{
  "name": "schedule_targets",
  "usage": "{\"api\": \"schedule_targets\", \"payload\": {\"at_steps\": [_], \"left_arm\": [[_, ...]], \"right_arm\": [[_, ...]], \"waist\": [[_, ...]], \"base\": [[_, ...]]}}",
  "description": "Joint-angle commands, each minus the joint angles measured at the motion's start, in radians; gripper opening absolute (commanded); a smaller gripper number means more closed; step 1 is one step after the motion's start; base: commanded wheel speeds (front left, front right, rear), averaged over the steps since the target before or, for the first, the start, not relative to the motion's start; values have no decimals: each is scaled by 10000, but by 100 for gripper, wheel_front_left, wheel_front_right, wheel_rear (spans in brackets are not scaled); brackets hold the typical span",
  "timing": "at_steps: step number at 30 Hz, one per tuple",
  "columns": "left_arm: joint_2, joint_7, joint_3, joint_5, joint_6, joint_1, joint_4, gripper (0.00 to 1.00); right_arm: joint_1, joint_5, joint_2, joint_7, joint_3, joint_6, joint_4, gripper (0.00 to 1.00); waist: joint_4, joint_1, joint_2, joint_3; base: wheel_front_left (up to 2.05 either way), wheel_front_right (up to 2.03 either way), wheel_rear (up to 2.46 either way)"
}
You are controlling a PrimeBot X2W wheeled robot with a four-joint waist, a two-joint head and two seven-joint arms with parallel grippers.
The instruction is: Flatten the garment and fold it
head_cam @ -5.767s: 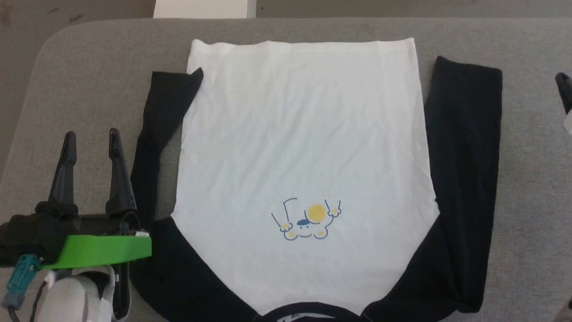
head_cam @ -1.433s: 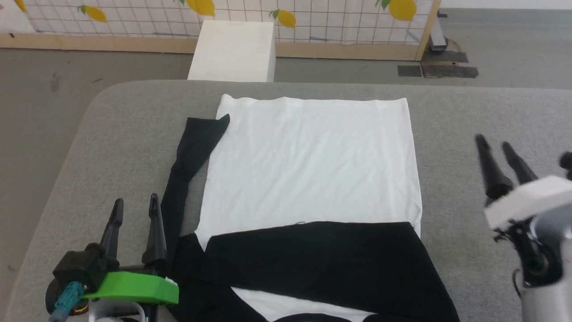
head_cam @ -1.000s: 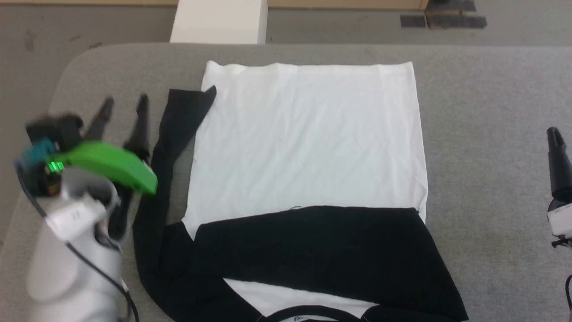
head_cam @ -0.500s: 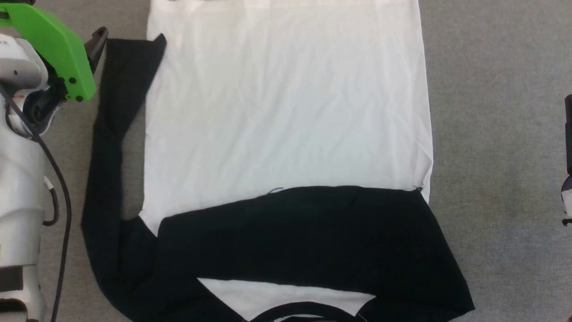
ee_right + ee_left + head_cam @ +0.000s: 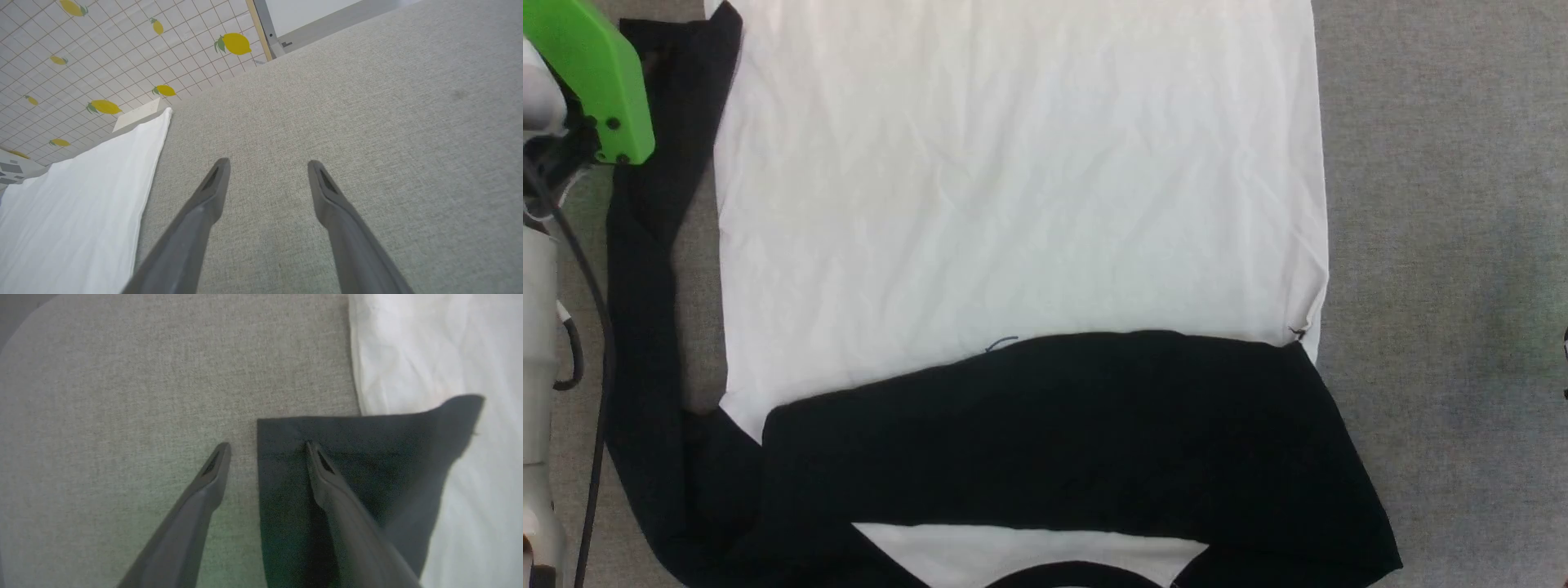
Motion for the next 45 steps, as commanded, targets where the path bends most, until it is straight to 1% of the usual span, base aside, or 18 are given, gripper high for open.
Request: {"api": "schedule_targets", "payload": {"at_steps": [1, 3, 5, 8, 12, 15, 19, 21, 25, 28, 33, 37, 39, 42, 43, 45], "left_arm": [[-68, 273, -28, -183, 105, 251, 346, 0], [-191, 304, 83, -412, 134, 300, 359, 0], [-349, 70, 284, -675, 170, 349, 343, 0], [-560, -578, 643, -1017, 215, 412, 282, 0], [-780, -1721, 1374, -1428, 546, 553, 324, 0], [-803, -2514, 1889, -1600, 829, 796, 374, 0], [-660, -3303, 2511, -1867, 927, 1274, 668, 0], [-423, -3505, 2781, -1938, 953, 1509, 857, 0], [110, -3833, 3111, -1951, 833, 1943, 1153, 0], [403, -4251, 3297, -1870, 828, 2169, 1213, 0], [729, -4555, 3434, -1784, 817, 2443, 1097, 0], [872, -4597, 3437, -1861, 570, 2653, 718, 0], [714, -4678, 3453, -2089, 376, 2803, 204, 0], [321, -4709, 3150, -2355, 93, 3256, -904, 0], [216, -4704, 2964, -2350, 34, 3409, -1257, 0], [-212, -4607, 2493, -2437, -44, 3734, -2070, 0]], "right_arm": [[-197, 61, 8, 18, 18, -13, -81, 100], [-208, 37, 8, 26, 6, -13, -91, 100], [-204, 1, 8, 39, -17, -13, -74, 100], [-183, -84, 8, 74, -49, -13, -22, 100], [-140, -149, 8, 120, -15, -13, 102, 100], [-74, -245, 8, 152, -20, -13, 227, 100], [77, -256, 8, 189, 12, -13, 452, 100], [177, -232, 8, 188, 44, -13, 589, 100], [414, -214, 9, 189, 40, -13, 807, 100], [598, -213, 9, 220, 7, -13, 914, 100], [844, -184, 9, 272, 44, -13, 1052, 100], [962, -108, 9, 268, 158, -13, 1186, 100], [1047, -75, 9, 256, 198, -13, 1236, 100], [1197, 4, 9, 188, 157, -13, 1307, 100], [1235, 9, 9, 167, 142, -13, 1333, 100], [1322, 45, 9, 123, 93, -13, 1392, 100]], "waist": [[6, -1, 0, 35], [45, -1, 0, 3], [104, -1, 0, -79], [215, -1, 0, -278], [456, -1, 0, -756], [700, -1, 0, -1273], [1019, -1, 0, -2017], [1151, -1, 0, -2396], [1456, -1, 0, -3100], [1677, -1, 0, -3559], [1856, -1, 0, -4104], [1819, -1, 0, -4425], [1797, -1, 0, -4568], [1788, -1, 0, -4754], [1796, -1, 0, -4808], [1826, -1, 0, -4911]], "base": [[0, 0, 0], [0, 0, 0], [0, 0, 0], [0, 0, 0], [0, 0, 0], [0, 0, 0], [0, 0, 0], [0, 0, 0], [0, 0, 0], [0, 0, 0], [0, 0, 0], [0, 0, 0], [0, 0, 0], [0, 0, 0], [0, 0, 0], [0, 0, 0]]}}
